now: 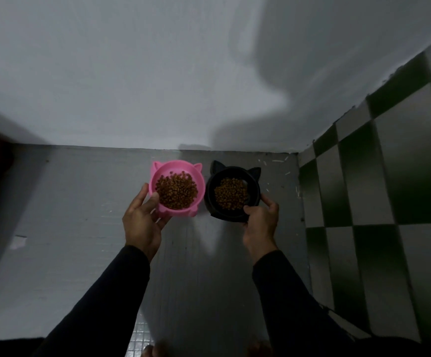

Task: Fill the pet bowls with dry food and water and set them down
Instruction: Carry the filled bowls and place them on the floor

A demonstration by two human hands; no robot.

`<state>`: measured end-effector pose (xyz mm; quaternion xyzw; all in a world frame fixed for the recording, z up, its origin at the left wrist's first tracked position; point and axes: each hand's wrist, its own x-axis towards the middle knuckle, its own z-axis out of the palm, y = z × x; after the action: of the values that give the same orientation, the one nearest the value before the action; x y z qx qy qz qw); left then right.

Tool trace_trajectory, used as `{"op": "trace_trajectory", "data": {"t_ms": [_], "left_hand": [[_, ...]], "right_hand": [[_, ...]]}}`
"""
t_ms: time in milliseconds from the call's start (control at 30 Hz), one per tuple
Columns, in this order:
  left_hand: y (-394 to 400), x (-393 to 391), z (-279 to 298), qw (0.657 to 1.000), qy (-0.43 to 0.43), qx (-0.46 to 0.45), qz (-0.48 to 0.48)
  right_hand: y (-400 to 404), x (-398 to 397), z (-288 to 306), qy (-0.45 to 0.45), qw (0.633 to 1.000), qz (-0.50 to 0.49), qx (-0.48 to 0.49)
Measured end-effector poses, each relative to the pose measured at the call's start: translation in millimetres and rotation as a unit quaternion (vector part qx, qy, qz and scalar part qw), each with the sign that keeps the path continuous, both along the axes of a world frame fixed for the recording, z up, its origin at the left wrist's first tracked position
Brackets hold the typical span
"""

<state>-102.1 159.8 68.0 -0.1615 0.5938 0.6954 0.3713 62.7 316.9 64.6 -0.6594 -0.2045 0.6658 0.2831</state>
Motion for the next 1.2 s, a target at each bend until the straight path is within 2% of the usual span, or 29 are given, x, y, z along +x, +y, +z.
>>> {"op": "trace_trajectory", "data": {"t_ms": [333, 800, 1000, 1200], "left_hand": [[9.3, -9.5, -50.2, 1.000, -0.021, 0.001, -0.001], [14.6, -21.0, -83.3, 0.999, -0.034, -0.014, 0.010], [8.9, -26.2, -100.1, 0.994, 0.050, -0.090, -0.048], [10.4, -26.9, -106.3, 0.965, 0.154, -0.187, -0.101]], "right_hand": [[12.1, -10.7, -56.1, -0.038, 0.999, 0.002, -0.003], [33.1, -5.4, -86.7, -0.116, 0.990, 0.062, 0.043], [36.0, 3.0, -98.0, -0.120, 0.986, 0.104, 0.055], [40.1, 0.7, -104.2, -0.237, 0.947, 0.171, 0.134]]}}
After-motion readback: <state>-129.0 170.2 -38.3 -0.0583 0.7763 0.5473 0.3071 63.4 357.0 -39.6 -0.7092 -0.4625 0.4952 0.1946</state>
